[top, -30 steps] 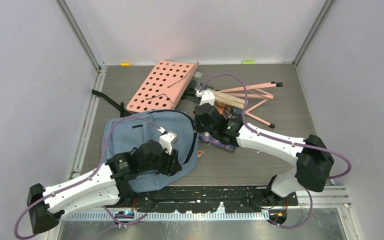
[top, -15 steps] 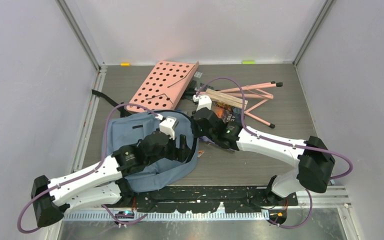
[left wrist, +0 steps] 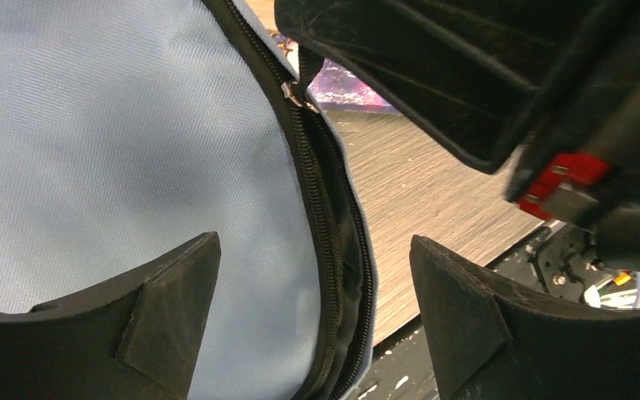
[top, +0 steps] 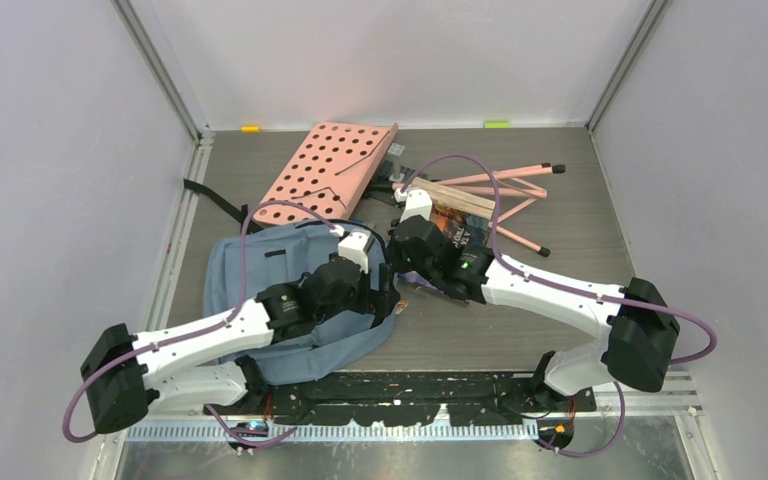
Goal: Pack the student bag
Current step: Unzip the student bag at the center of the board.
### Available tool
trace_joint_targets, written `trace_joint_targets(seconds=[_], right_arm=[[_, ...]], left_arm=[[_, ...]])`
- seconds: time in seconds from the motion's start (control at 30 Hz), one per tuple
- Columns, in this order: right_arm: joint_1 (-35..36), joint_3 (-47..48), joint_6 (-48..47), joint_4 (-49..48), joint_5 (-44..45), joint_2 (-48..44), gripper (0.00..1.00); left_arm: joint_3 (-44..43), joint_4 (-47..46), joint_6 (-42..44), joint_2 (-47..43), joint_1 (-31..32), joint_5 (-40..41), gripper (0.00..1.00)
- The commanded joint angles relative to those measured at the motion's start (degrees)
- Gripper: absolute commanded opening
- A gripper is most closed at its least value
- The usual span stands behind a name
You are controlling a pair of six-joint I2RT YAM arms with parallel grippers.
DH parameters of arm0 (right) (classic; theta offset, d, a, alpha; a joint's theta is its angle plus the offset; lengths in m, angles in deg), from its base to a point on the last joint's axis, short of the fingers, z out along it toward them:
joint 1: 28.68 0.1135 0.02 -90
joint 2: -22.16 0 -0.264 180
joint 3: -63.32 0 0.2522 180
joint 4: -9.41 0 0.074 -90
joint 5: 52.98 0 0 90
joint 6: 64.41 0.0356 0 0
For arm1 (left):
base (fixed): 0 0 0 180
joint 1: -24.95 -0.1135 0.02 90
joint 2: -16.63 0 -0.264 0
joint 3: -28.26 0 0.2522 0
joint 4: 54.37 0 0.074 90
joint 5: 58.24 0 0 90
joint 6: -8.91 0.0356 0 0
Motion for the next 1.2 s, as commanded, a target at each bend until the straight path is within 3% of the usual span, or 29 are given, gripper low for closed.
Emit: trace_joint_targets(seconds=[0.0, 0.2, 0.5, 0.63, 0.93, 1.17], right_arm=[[0.3, -0.2, 0.7, -1.2, 2.1, -2.4, 0.01], [0.3, -0.5, 0.5, -1.2, 2.7, -2.7, 0.01], [0.3, -0.5, 1.3, 0.3, 2.5, -3.8, 0.01], [0.3, -0.9, 1.5, 1.5, 2.7, -5.5, 0.01], [0.3, 1.8, 3.4, 6.5, 3.3, -5.7, 0.00], [-0.1, 6.9, 0.0, 7.7, 6.9, -1.2, 0.00]], left_arm=[[-1.9, -3.9, 0.7, 3.3, 0.3, 2.1, 0.86], [-2.3, -4.3, 1.2, 5.2, 0.6, 3.9, 0.85], [1.0, -4.3, 2.1, 4.9, 0.6, 1.8, 0.22], [4.8, -4.9, 2.9, 1.7, 0.5, -0.9, 0.01], [11.9, -6.6, 6.1, -4.9, 0.6, -10.1, 0.00], [15.4, -6.5, 5.6, -9.9, 0.6, -12.5, 0.00]])
